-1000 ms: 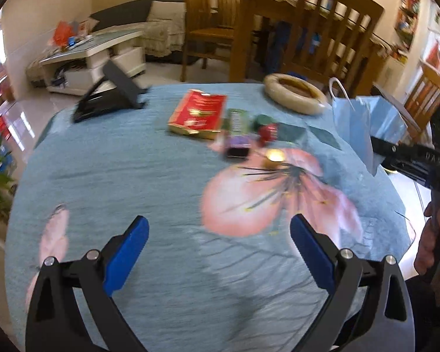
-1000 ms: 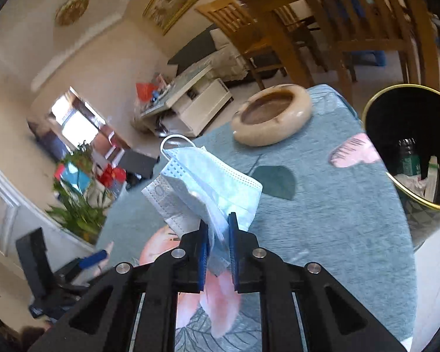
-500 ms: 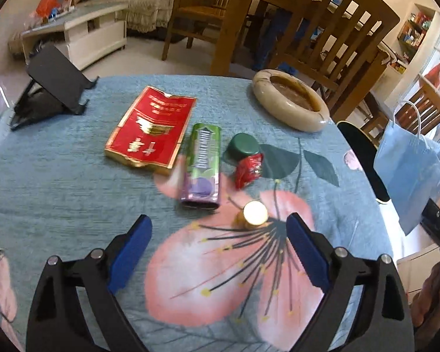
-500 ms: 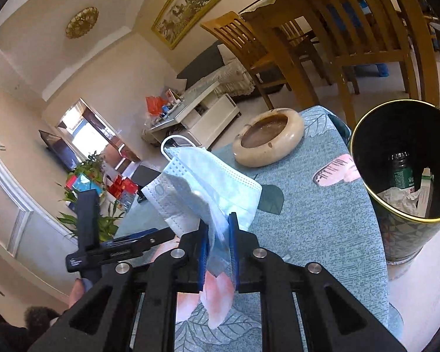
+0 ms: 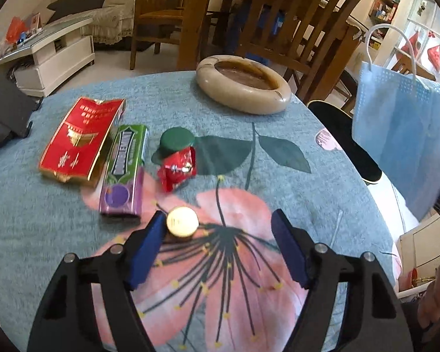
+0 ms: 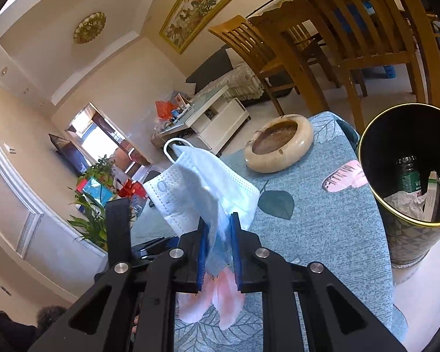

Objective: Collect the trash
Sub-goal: 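Grasp the blue face mask with the right gripper while the left gripper grasps the gold round cap, then carry the mask and gold cap over the black bin and open both grippers, then move both grippers back over the table toward the red wrapper and gum pack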

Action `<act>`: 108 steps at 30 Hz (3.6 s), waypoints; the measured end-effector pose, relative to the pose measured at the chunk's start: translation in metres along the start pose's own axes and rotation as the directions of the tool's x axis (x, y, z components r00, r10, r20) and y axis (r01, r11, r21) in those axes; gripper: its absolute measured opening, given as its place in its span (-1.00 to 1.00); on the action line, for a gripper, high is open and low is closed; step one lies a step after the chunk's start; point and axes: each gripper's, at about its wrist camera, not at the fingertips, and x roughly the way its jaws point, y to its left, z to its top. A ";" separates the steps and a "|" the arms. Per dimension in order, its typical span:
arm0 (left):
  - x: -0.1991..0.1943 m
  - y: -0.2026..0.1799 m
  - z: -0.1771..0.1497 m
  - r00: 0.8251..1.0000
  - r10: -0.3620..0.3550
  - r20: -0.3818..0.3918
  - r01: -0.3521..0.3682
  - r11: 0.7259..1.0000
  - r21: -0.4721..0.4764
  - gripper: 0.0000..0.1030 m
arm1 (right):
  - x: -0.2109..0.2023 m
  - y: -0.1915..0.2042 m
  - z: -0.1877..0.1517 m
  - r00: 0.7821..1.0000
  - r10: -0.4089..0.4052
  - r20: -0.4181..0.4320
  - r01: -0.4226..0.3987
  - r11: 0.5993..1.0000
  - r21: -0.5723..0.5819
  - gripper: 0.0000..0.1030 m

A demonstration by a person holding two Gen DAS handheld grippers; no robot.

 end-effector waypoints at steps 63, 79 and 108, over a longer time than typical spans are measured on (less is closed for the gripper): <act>-0.037 -0.168 0.027 0.989 0.051 0.138 -0.086 0.961 0.261 -0.59 | -0.089 -0.131 0.079 0.817 -0.541 0.200 0.496 0.836 0.233 -0.31; 0.029 -0.231 0.061 0.997 0.019 0.080 -0.045 0.939 0.341 -0.58 | -0.126 -0.179 0.076 0.805 -0.536 0.253 0.408 0.811 0.419 0.68; 0.005 -0.198 0.033 0.993 0.075 0.092 -0.101 0.942 0.319 0.64 | -0.134 -0.127 0.078 0.770 -0.522 0.368 0.423 0.848 0.318 0.91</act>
